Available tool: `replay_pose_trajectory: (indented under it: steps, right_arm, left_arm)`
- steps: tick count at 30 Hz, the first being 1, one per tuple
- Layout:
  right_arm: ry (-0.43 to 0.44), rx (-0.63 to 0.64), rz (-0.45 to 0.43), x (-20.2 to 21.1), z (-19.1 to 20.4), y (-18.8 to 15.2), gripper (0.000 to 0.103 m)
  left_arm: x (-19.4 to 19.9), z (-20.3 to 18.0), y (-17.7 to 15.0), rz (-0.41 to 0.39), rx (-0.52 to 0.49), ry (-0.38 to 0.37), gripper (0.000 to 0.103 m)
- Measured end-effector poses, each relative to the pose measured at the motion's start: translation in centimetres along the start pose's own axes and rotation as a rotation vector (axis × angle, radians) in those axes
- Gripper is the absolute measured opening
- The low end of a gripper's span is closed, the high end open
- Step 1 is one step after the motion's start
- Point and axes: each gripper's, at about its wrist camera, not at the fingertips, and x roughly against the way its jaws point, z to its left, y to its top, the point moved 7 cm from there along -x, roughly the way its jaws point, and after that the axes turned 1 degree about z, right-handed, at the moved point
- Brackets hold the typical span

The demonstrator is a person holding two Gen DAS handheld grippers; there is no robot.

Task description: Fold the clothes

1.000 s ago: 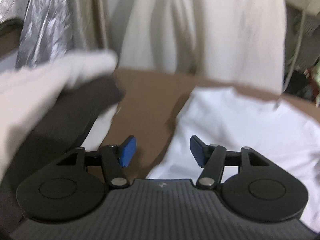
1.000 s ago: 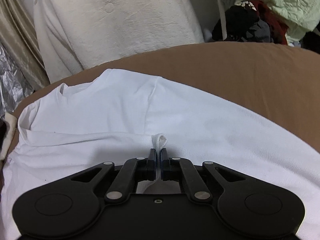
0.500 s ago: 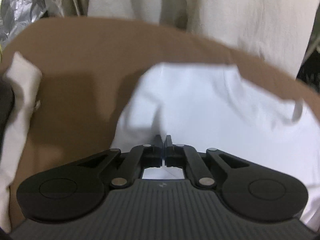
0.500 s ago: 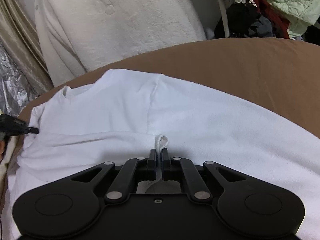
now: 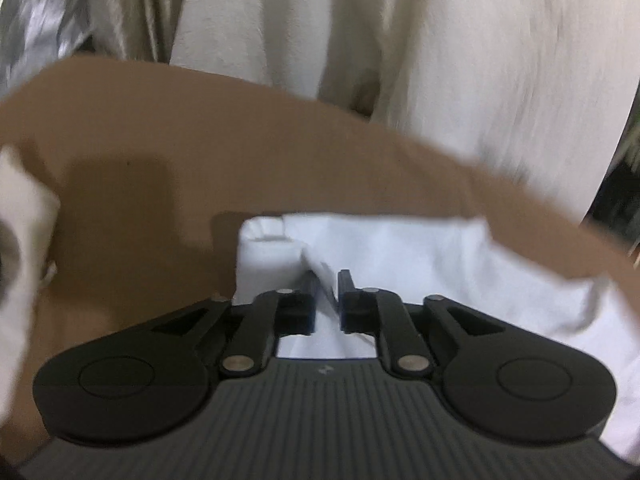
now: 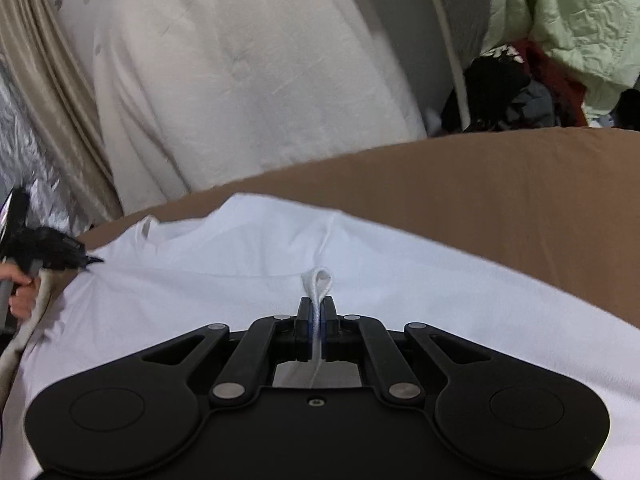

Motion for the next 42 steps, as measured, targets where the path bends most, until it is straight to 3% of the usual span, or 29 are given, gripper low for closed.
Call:
replay_pose_trajectory:
  steps: [2,4,6,8,9,10,11,12,13,14,15,16,17,19,21,22,24,26,28,30,33,35,37,40,41,42]
  right_arm:
    - [-0.028,0.065,-0.004,-0.8,0.0,0.2,0.004]
    - [-0.058,0.132,0.015,-1.7,-0.1,-0.3,0.004]
    - [-0.062,0.063,0.03,-2.2,-0.6,-0.5,0.004]
    - [-0.067,0.017,0.025,-2.4,-0.8,-0.2,0.004]
    - [-0.069,0.014,0.009,-2.4,-0.7,-0.1,0.004]
    - [-0.071,0.012,0.01,-2.5,-0.7,-0.1,0.004]
    - [-0.075,0.017,0.025,-2.7,-0.6,-0.3,0.004]
    - [-0.075,0.018,0.031,-2.7,-0.6,-0.4,0.004]
    - [-0.071,0.012,0.031,-2.7,-0.8,-0.4,0.004]
    - [-0.068,0.006,0.031,-2.7,-0.9,-0.4,0.004]
    - [-0.065,0.001,0.031,-2.7,-1.0,-0.5,0.004]
    - [-0.061,-0.005,0.031,-2.7,-1.1,-0.5,0.004]
    - [-0.058,-0.01,0.031,-2.7,-1.2,-0.5,0.004]
    - [-0.052,-0.021,0.031,-2.6,-1.4,-0.6,0.004]
    - [-0.045,-0.032,0.03,-2.6,-1.7,-0.6,0.004]
    - [-0.042,-0.038,0.03,-2.6,-1.8,-0.7,0.004]
    - [-0.035,-0.049,0.03,-2.5,-2.0,-0.7,0.004]
    - [-0.029,-0.06,0.03,-2.5,-2.2,-0.8,0.006]
    - [0.005,-0.106,0.012,-1.6,-2.4,-0.5,0.018]
    - [0.045,-0.161,-0.011,-0.4,-2.5,-0.2,0.02]
    - [0.102,-0.187,-0.03,1.5,-1.6,0.3,0.021]
    - [0.115,-0.166,-0.022,2.4,-0.4,0.1,0.037]
    - [0.117,-0.161,-0.006,3.0,0.7,-0.7,0.044]
    - [0.123,-0.167,0.031,2.4,2.1,-1.8,0.044]
    - [0.125,-0.17,0.045,2.2,2.6,-2.2,0.044]
    - [0.122,-0.155,0.053,2.0,3.2,-2.5,0.044]
  left_arm:
    - [2.1,1.6,0.1,-0.082,0.053,-0.032,0.046]
    - [4.4,2.5,-0.1,-0.151,0.021,-0.017,0.055]
    - [6.0,2.7,-1.3,-0.171,-0.084,0.037,0.062]
    - [6.2,2.6,-3.1,-0.113,-0.176,0.073,0.082]
    - [5.8,2.5,-4.3,-0.064,-0.212,0.083,0.085]
    - [5.4,2.6,-5.4,-0.018,-0.248,0.094,0.085]
    - [4.7,2.7,-6.2,0.009,-0.278,0.117,0.075]
    - [4.1,2.9,-6.9,0.026,-0.319,0.161,0.051]
    - [3.3,3.2,-7.5,0.053,-0.362,0.207,0.011]
    - [3.0,3.7,-7.8,0.06,-0.364,0.213,0.009]
    - [3.2,3.8,-7.6,0.024,-0.36,0.266,0.004]
    - [3.4,4.2,-7.3,-0.015,-0.401,0.41,0.0]
    - [3.7,4.6,-7.1,-0.06,-0.485,0.584,0.0]
    - [4.4,5.2,-7.4,-0.09,-0.514,0.589,0.005]
    - [6.4,5.5,-8.0,-0.069,-0.367,0.345,0.009]
    - [7.7,5.4,-8.3,-0.079,-0.309,0.267,0.009]
    - [9.9,5.2,-8.8,-0.135,-0.259,0.191,0.015]
    - [10.2,4.8,-9.4,-0.132,-0.271,0.145,0.039]
    - [8.7,4.9,-10.7,-0.065,-0.311,0.179,0.043]
    - [7.4,5.7,-12.0,-0.032,-0.355,0.233,0.045]
    - [7.5,6.3,-12.4,-0.053,-0.349,0.267,0.05]
    - [7.9,6.7,-12.5,-0.065,-0.339,0.296,0.051]
    - [9.1,5.8,-12.7,-0.07,-0.382,0.368,0.051]
    - [12.5,4.7,-13.2,-0.112,-0.477,0.51,0.051]
    - [13.8,4.8,-13.6,-0.124,-0.49,0.529,0.056]
    - [15.0,5.1,-14.1,-0.126,-0.476,0.477,0.058]
